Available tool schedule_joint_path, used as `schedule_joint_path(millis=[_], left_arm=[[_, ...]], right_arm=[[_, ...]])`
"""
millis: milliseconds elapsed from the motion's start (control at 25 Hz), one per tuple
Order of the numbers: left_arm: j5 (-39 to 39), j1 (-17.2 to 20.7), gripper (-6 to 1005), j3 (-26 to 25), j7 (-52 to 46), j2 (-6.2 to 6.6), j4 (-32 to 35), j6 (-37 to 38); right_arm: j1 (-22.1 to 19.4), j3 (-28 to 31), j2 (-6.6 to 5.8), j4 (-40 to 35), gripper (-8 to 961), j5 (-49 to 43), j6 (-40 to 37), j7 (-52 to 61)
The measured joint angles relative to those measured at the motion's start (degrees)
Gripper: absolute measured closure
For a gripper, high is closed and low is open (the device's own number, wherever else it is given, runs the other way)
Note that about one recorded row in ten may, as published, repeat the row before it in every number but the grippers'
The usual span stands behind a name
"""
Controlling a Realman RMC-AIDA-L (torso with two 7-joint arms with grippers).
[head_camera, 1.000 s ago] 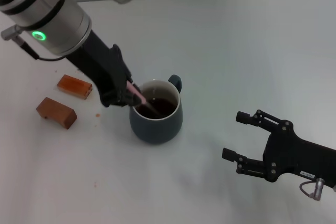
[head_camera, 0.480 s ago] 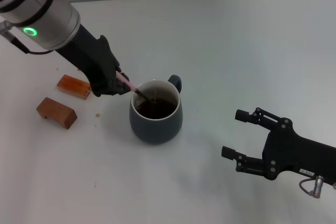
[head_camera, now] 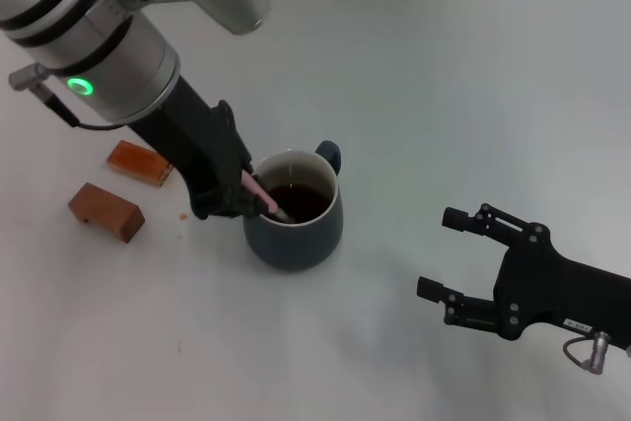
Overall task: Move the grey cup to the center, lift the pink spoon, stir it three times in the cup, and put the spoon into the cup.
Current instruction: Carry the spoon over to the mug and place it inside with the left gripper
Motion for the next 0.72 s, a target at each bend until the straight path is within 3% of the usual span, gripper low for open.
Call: schedule_joint_path(millis=[160,560,720], left_arm=[[0.82,1.48,762,0.22,0.04,0.44,0.92,0.96],[1.40,1.17,753,0.16,0.38,0.36,1.12,-3.41],[-4.27,1.03,749,2.25,0.33,0.09,1.86,-3.90]], right_arm=[[-0.15,0.00,0.01,-0.05,114,-0.01,-0.05,-0.01],[-0.20,0.00,0.01,-0.49,113,-0.48,-0.07,-0.02],[-0.34,0.00,0.01,-0.75,113,-0.65,-0.07,-0.02]])
